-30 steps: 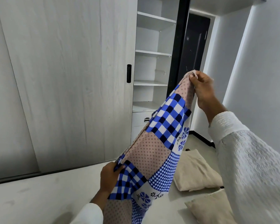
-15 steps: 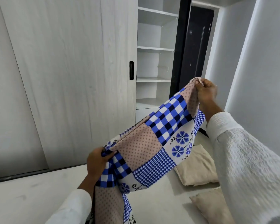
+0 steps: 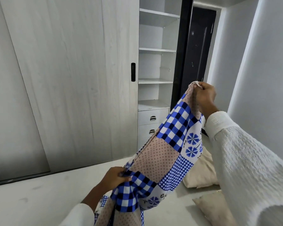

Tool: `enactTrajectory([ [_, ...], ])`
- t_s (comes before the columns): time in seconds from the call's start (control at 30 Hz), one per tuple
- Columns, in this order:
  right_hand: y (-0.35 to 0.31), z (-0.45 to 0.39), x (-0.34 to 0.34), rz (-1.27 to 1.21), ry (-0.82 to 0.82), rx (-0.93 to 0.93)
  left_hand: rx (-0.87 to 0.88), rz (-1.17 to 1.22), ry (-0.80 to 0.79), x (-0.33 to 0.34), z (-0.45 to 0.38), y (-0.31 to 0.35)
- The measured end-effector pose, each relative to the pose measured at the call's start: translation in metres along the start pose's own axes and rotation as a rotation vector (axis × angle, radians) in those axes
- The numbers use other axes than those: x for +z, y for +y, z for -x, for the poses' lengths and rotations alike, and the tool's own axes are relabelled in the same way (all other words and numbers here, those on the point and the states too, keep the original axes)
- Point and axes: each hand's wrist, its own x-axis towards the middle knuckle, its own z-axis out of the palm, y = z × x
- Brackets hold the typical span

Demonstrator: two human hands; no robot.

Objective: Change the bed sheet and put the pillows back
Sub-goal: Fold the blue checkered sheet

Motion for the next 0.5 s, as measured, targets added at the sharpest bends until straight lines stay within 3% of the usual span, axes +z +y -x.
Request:
enactTrajectory([
  [0.33,0.000,0.004,-0.006,0.016,-0.022,-0.025,-0.003,-0.235,0.023,-0.001,-0.004,0.012],
  [0.5,0.013,0.007,-0.015,0.040,-0.006,0.002,-0.030,-0.167,0.082,0.002,0.005,0.007],
])
